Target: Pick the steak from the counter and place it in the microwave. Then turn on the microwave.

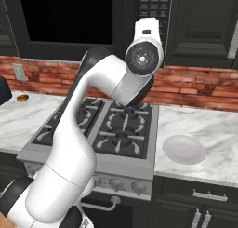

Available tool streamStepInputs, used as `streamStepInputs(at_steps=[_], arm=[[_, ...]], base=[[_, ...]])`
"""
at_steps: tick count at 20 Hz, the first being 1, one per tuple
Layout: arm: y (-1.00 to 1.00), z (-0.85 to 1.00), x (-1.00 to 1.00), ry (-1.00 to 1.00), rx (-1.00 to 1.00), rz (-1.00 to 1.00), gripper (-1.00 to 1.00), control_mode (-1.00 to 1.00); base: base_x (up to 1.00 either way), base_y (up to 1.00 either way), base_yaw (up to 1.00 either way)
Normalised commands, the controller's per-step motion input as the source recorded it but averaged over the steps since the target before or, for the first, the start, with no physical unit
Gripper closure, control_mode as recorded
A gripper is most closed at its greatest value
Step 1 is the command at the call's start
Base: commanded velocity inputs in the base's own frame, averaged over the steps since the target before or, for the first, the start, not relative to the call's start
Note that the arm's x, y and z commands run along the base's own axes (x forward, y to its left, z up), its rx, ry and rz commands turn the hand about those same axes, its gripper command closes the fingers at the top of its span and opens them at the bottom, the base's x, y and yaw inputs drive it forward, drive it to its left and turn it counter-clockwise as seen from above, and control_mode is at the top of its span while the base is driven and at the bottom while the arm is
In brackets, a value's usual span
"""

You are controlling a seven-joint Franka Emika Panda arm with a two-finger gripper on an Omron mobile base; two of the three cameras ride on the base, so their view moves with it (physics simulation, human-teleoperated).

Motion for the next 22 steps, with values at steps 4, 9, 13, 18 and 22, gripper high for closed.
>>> streamStepInputs(at_steps=[4, 9, 13, 18, 22], arm=[[-0.01, -0.08, -0.19, 0.01, 0.00, -0.05, -1.00, -1.00], [-0.06, -0.13, -0.21, 0.01, 0.00, -0.02, -1.00, -1.00], [-0.15, -0.10, -0.13, 0.01, 0.00, -0.02, -1.00, -1.00], [-0.15, -0.02, -0.07, 0.01, 0.00, -0.04, -1.00, -1.00], [-0.08, -0.01, -0.07, 0.02, 0.00, -0.01, -1.00, -1.00]], base=[[0.00, 0.00, 0.00], [0.00, 0.00, 0.00], [0.00, 0.00, 0.00], [0.00, 0.00, 0.00], [0.00, 0.00, 0.00]])
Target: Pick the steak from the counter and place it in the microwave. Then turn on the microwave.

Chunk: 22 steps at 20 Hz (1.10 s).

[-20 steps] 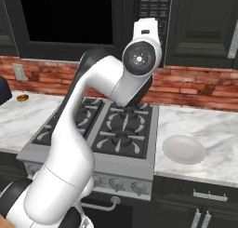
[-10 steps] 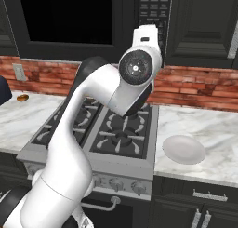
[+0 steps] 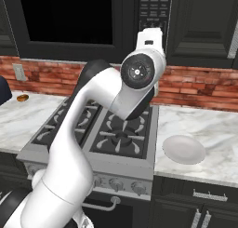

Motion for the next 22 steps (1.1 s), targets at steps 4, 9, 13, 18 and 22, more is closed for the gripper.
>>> streamStepInputs(at_steps=[4, 9, 13, 18, 22], arm=[[0.01, 0.00, -0.05, -0.02, 0.00, 0.00, -1.00, -1.00], [0.07, -0.01, -0.17, -0.07, 0.00, 0.00, -1.00, -1.00], [0.15, -0.04, -0.13, -0.05, 0.00, -0.03, -1.00, -1.00], [0.10, -0.04, -0.02, 0.05, 0.00, -0.14, -1.00, -1.00], [0.09, -0.02, 0.00, 0.13, 0.00, -0.13, -1.00, -1.00]], base=[[0.00, 0.00, 0.00], [0.00, 0.00, 0.00], [0.00, 0.00, 0.00], [0.00, 0.00, 0.00], [0.00, 0.00, 0.00]])
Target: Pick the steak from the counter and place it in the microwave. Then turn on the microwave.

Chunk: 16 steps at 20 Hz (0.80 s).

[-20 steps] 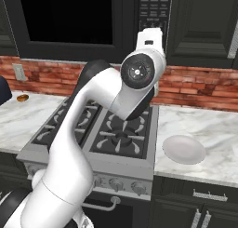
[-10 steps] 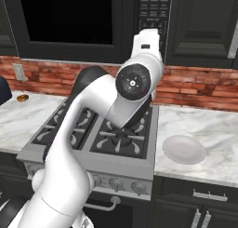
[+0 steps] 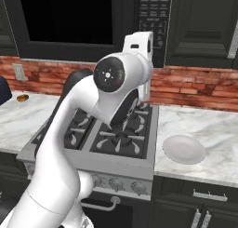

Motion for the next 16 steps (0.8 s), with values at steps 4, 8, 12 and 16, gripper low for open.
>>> streamStepInputs(at_steps=[4, 8, 12, 16], arm=[[-0.01, 0.00, 0.00, 0.03, 0.00, -0.08, -1.00, -1.00], [-0.14, -0.02, 0.00, 0.01, 0.02, -0.01, -1.00, -1.00], [-0.13, -0.04, 0.00, 0.00, 0.01, -0.02, -1.00, -1.00], [-0.06, -0.07, 0.06, 0.00, 0.00, -0.04, -1.00, -1.00]], base=[[0.00, 0.00, 0.00], [0.00, 0.00, 0.00], [0.00, 0.00, 0.00], [0.00, 0.00, 0.00]])
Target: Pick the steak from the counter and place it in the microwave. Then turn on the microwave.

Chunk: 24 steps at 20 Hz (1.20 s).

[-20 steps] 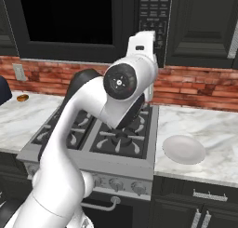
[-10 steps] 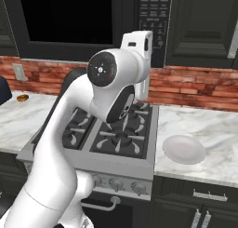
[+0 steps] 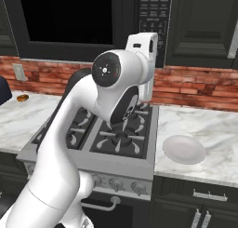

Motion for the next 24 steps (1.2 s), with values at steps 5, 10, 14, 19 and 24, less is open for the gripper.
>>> streamStepInputs(at_steps=[5, 10, 14, 19, 24], arm=[[0.01, 0.02, 0.08, 0.00, 0.00, 0.00, -1.00, -1.00], [0.02, 0.09, 0.10, 0.00, 0.00, 0.00, -1.00, -1.00], [0.00, 0.09, 0.09, 0.01, 0.00, 0.00, -1.00, -1.00], [0.00, 0.13, 0.01, 0.00, 0.00, 0.00, -1.00, -1.00], [-0.05, 0.03, 0.06, 0.07, 0.00, 0.00, -1.00, -1.00]], base=[[0.00, 0.00, 0.00], [0.00, 0.00, 0.00], [0.00, 0.00, 0.00], [0.00, 0.00, 0.00], [0.00, 0.00, 0.00]])
